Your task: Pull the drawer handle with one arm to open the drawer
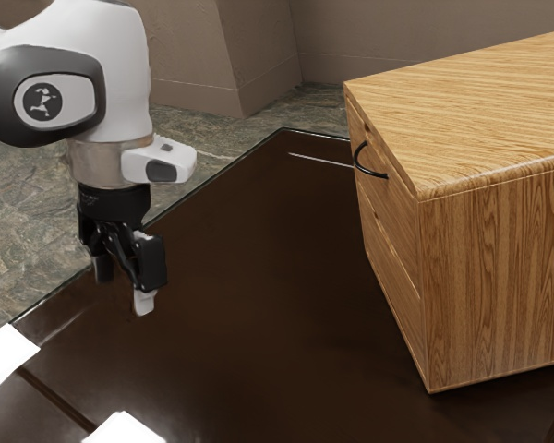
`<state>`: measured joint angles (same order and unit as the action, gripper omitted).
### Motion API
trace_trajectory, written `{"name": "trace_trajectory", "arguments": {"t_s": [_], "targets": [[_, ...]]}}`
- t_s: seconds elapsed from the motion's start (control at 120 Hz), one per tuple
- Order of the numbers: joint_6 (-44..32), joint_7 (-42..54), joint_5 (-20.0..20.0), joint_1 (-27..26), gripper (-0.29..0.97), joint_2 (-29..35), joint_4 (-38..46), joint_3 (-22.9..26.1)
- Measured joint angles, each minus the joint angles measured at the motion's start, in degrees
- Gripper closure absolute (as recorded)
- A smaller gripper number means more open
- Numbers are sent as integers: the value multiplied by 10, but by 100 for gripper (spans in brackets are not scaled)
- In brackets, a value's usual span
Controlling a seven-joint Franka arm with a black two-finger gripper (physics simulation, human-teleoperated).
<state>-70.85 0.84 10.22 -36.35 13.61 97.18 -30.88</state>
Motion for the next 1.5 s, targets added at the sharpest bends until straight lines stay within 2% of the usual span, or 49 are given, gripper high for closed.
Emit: {"name": "trace_trajectory", "arguments": {"t_s": [0.092, 0.158, 0.208, 0.3, 0.4, 0.475, 0.567, 0.675, 0.833, 0.925, 1.242, 1.5], "targets": [[-63, -3, 4, -1, 0, -5, 1, 0], [-91, -15, -2, 3, 0, -41, -32, -1], [-107, -51, -28, 5, 0, -78, -82, -1], [-136, -137, -104, 6, 0, -162, -173, -6], [-194, -222, -165, 11, 0, -220, -223, -7], [-245, -276, -204, 35, 0, -240, -236, -8], [-291, -334, -231, 46, 0, -245, -241, -8], [-340, -392, -250, 41, 0, -242, -233, -7], [-399, -458, -268, 31, 0, -197, -150, -8], [-425, -489, -273, 34, 0, -188, -129, -9], [-499, -567, -304, 36, 0, -218, -120, -3], [-524, -606, -312, 40, 0, -225, -108, -2]]}}
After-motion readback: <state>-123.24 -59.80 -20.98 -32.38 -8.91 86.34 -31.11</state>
